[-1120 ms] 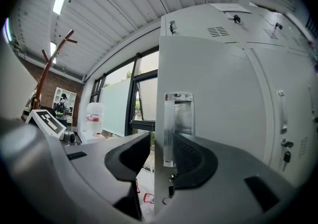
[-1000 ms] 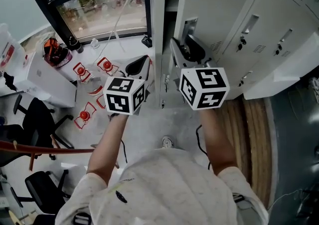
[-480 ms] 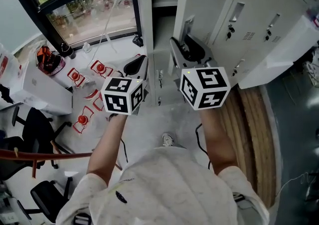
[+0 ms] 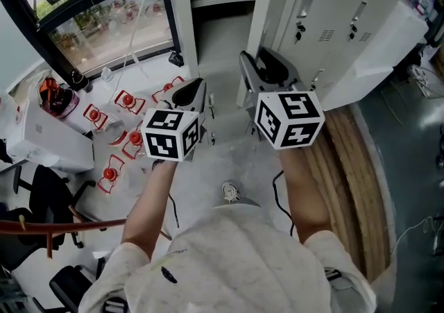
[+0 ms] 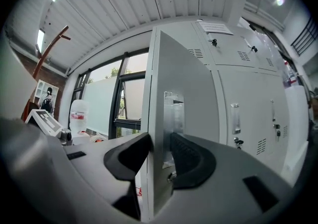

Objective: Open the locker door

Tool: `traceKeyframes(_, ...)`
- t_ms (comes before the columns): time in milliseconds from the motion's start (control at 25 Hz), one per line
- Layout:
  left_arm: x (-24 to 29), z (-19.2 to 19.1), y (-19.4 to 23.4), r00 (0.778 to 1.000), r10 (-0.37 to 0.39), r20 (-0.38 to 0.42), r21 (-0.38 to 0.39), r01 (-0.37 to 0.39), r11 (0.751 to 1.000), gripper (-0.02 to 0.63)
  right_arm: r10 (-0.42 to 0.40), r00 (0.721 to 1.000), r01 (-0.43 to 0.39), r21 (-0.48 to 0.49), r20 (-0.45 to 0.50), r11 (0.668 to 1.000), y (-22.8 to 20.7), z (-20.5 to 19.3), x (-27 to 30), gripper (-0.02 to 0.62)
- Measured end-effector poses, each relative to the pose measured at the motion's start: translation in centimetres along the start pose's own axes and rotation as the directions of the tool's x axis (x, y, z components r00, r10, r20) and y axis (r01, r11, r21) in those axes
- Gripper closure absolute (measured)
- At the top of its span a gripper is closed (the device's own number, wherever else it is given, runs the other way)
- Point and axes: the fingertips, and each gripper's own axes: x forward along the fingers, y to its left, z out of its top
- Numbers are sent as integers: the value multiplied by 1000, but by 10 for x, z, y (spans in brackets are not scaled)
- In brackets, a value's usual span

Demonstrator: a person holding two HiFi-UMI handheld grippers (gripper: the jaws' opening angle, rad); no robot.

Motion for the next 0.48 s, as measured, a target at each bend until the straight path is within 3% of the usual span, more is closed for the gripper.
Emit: traceKeyframes(480, 3, -12, -28, 996, -91, -6, -5, 91, 996, 600, -35, 999, 36, 21, -16, 999, -22, -7, -27, 459)
